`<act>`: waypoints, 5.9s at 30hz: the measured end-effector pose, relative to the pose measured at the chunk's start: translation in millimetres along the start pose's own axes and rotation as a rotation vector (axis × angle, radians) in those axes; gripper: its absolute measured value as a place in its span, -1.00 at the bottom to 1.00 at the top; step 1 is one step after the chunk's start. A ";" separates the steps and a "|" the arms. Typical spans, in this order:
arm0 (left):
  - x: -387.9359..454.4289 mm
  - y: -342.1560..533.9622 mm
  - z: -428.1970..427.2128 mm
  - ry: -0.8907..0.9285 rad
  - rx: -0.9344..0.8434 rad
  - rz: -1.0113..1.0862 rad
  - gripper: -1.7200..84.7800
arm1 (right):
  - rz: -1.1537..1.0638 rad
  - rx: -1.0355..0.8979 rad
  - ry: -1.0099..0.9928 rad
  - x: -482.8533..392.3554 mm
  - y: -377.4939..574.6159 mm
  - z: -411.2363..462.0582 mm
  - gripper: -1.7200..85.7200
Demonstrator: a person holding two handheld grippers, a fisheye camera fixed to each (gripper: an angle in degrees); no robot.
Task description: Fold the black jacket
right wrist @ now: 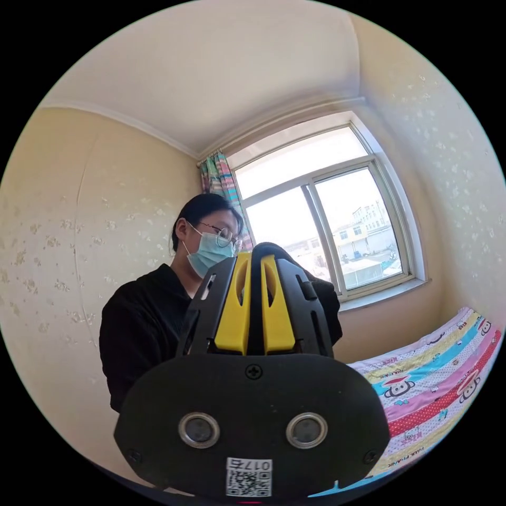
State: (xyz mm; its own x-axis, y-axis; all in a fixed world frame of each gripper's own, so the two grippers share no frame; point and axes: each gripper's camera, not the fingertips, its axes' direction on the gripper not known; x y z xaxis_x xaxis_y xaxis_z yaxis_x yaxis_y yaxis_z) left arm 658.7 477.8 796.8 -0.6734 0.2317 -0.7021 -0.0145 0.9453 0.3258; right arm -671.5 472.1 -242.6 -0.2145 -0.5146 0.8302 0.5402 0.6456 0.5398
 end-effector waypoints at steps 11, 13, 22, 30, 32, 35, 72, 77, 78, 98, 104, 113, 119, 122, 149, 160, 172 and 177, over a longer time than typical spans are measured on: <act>70.4 -80.2 -151.6 -0.080 0.364 0.120 -0.84 | 0.174 0.061 0.303 -24.2 72.1 -89.5 -0.92; 98.9 -116.4 -152.8 -0.199 0.260 0.179 -0.84 | 0.217 0.093 0.355 -24.5 91.8 -101.0 -0.91; 191.9 -231.4 -104.8 -0.509 0.126 0.349 -0.85 | 0.249 0.160 0.542 -40.6 193.2 -116.7 -0.84; 236.3 -271.6 -69.2 -0.549 0.079 0.389 -0.85 | 0.305 -0.009 0.557 -23.2 280.3 -35.8 -0.49; 243.6 -274.6 -72.0 -0.518 0.099 0.389 -0.85 | 0.324 -0.023 0.607 -15.8 311.7 -4.3 -0.41; 258.0 -282.1 -76.8 -0.482 0.090 0.402 -0.85 | 0.340 0.011 0.617 -3.6 333.1 22.1 -0.39; 301.6 -192.0 -78.8 -0.224 -0.158 0.226 -0.86 | 0.021 0.032 1.066 -318.1 210.6 31.1 -0.89; 332.1 -200.4 -23.5 -0.407 -0.187 0.227 -0.86 | 0.128 -0.105 1.104 -294.5 211.3 0.6 -0.90; 330.1 -209.2 -6.8 -0.455 -0.199 0.228 -0.86 | 0.143 -0.120 1.097 -285.9 210.4 -6.7 -0.89; -270.6 -14.8 126.3 -0.972 -0.078 -0.293 -0.75 | 0.679 0.493 0.703 298.2 610.0 -383.6 -0.69; -171.0 70.8 184.3 -0.902 0.005 -0.324 -0.67 | 0.965 -0.052 0.719 269.7 708.6 -307.1 -0.67; 35.6 193.8 312.1 -0.957 -0.262 -0.638 -0.62 | 1.175 -0.176 1.108 96.6 758.2 -254.5 -0.64; 48.2 243.3 389.0 -1.015 -0.290 -0.732 -0.62 | 1.214 -0.428 0.971 126.7 785.7 -211.6 -0.78; 46.6 251.0 393.9 -1.072 -0.239 -0.786 -0.72 | 1.200 -0.500 0.882 136.9 763.6 -224.1 -0.85; 110.7 261.6 437.4 -0.890 -0.165 -0.872 -0.79 | 1.318 -0.513 1.091 120.4 788.0 -217.7 -0.75; 167.7 140.7 413.8 -0.689 -0.366 -0.684 -0.86 | 1.356 -0.204 0.939 49.7 710.2 -233.2 -0.88; 212.5 264.5 408.1 -0.772 -0.075 -0.893 -0.80 | 1.538 -0.043 0.755 17.7 823.6 -231.0 -0.84; 259.0 257.7 319.1 -0.718 0.217 -0.886 -0.73 | 1.489 -0.104 0.743 4.1 794.7 -221.2 -0.79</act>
State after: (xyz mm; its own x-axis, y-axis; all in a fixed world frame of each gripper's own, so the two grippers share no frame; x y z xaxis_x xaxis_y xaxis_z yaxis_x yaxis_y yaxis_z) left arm 716.4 854.7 496.8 0.0842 -0.5199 -0.8501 -0.0970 0.8448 -0.5263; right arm -63.1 858.2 158.9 0.8942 0.3169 0.3162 -0.0421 0.7627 -0.6454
